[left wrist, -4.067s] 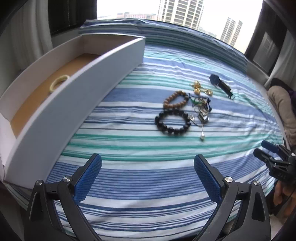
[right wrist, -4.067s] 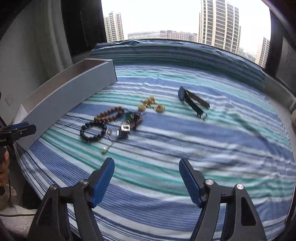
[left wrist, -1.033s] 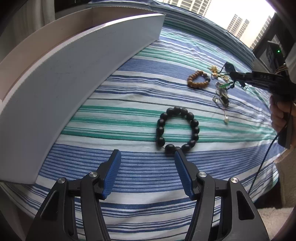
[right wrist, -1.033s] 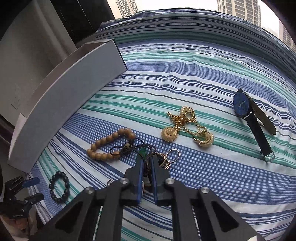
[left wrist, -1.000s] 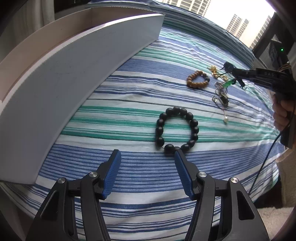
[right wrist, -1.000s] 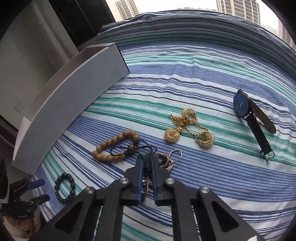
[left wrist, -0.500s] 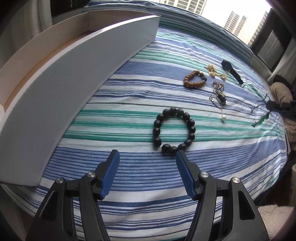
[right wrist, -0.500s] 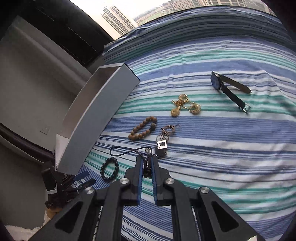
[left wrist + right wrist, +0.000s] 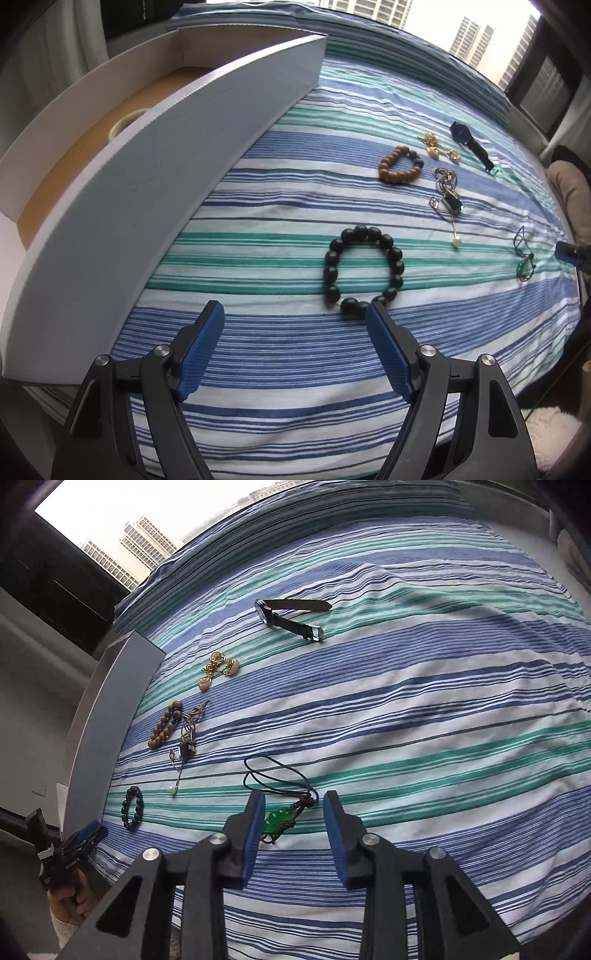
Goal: Organize jewelry
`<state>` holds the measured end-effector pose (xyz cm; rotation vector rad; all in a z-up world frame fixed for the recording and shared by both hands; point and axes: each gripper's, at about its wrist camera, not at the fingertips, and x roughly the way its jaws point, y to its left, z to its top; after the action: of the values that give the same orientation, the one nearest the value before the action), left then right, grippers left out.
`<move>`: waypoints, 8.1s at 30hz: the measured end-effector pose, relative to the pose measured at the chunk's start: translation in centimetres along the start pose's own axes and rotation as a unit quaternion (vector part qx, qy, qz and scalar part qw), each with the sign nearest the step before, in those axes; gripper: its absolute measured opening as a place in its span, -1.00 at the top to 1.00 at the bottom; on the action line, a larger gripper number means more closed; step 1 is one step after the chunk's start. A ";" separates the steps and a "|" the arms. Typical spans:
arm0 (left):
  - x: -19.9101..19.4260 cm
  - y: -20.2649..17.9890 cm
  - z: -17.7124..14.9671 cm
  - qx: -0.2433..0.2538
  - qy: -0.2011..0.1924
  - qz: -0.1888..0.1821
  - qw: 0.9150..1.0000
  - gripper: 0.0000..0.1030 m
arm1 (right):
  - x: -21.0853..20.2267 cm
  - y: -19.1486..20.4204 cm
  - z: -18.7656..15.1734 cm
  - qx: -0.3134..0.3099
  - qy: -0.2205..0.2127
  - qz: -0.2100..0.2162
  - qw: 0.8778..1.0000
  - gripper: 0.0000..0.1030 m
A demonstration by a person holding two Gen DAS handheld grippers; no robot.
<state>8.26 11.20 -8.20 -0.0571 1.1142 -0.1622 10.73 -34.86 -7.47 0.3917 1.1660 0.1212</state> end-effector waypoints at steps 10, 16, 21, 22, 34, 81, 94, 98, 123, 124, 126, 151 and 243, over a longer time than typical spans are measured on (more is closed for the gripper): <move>2.4 -1.4 1.3 0.023 0.032 -0.012 0.999 -0.55 | 1.0 0.8 -2.1 -0.033 0.016 -0.033 0.999 0.30; 4.9 -3.0 2.3 0.046 0.036 0.021 0.998 -0.16 | -0.4 0.4 -1.5 -0.021 -0.016 -0.026 0.999 0.30; 4.6 -4.5 2.1 0.083 0.022 0.022 0.996 0.82 | -1.2 -2.4 -0.6 0.039 -0.030 -0.040 0.998 0.29; 4.6 -4.4 2.1 0.080 0.023 0.020 0.996 0.82 | -1.0 -2.5 -0.7 0.040 -0.025 -0.037 0.998 0.26; 3.3 -2.3 1.3 0.018 0.022 -0.034 0.999 0.83 | 5.8 -0.9 -0.7 0.106 0.032 0.056 0.992 0.38; -12.2 5.7 6.3 -0.060 -0.090 -0.104 0.989 0.83 | -2.2 19.9 4.4 -0.238 -0.064 0.089 0.965 0.86; -13.9 19.2 10.7 -0.150 -0.127 0.019 0.980 0.83 | 3.2 41.5 9.7 -0.375 -0.072 0.200 0.902 0.86; -11.1 22.2 11.4 -0.171 -0.100 0.044 0.979 0.83 | 7.8 46.1 10.4 -0.387 -0.031 0.187 0.902 0.87; -12.3 11.9 7.3 -0.105 -0.132 0.047 0.984 -0.64 | -0.7 28.3 8.3 -0.294 -0.157 0.086 0.939 -0.16; -11.7 10.1 7.0 -0.090 -0.124 0.039 0.987 -0.65 | -0.6 26.0 7.4 -0.281 -0.156 0.066 0.945 -0.16; -10.1 6.4 6.1 -0.057 -0.107 0.017 0.992 -0.72 | -0.3 21.2 5.4 -0.256 -0.149 0.022 0.955 -0.16; 6.2 -8.4 1.0 0.067 0.003 0.031 0.997 -0.81 | 5.1 8.1 -4.3 -0.160 -0.047 -0.039 0.985 -0.16; 5.3 -11.1 14.1 0.100 0.020 -0.118 0.988 0.28 | -3.8 16.3 6.8 -0.189 -0.168 0.078 0.964 0.67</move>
<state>22.05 -1.11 -5.27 -0.0066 1.1248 -0.4878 17.18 -22.51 3.94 0.1546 0.7545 0.3933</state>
